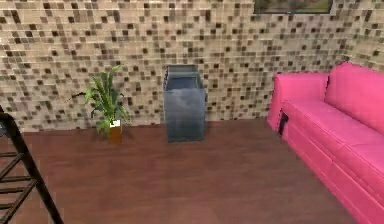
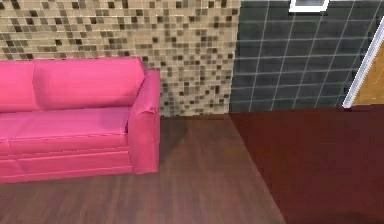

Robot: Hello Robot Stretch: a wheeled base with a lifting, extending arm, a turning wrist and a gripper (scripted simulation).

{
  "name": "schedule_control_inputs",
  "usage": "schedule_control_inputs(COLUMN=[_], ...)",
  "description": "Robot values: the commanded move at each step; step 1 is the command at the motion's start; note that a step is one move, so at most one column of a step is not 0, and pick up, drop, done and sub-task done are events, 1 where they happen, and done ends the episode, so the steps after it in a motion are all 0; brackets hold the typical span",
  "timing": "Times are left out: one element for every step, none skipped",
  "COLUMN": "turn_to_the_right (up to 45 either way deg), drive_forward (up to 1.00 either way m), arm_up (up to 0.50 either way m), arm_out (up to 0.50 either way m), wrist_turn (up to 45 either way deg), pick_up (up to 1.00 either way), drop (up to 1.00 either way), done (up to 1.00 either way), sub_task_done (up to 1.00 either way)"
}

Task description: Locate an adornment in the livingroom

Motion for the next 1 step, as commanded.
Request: schedule_control_inputs(turn_to_the_right=[0.0], drive_forward=[1.00], arm_up=[0.00], arm_out=[0.00], wrist_turn=[0.0], pick_up=[0.00], drop=[0.00], done=[0.00], sub_task_done=[0.00])
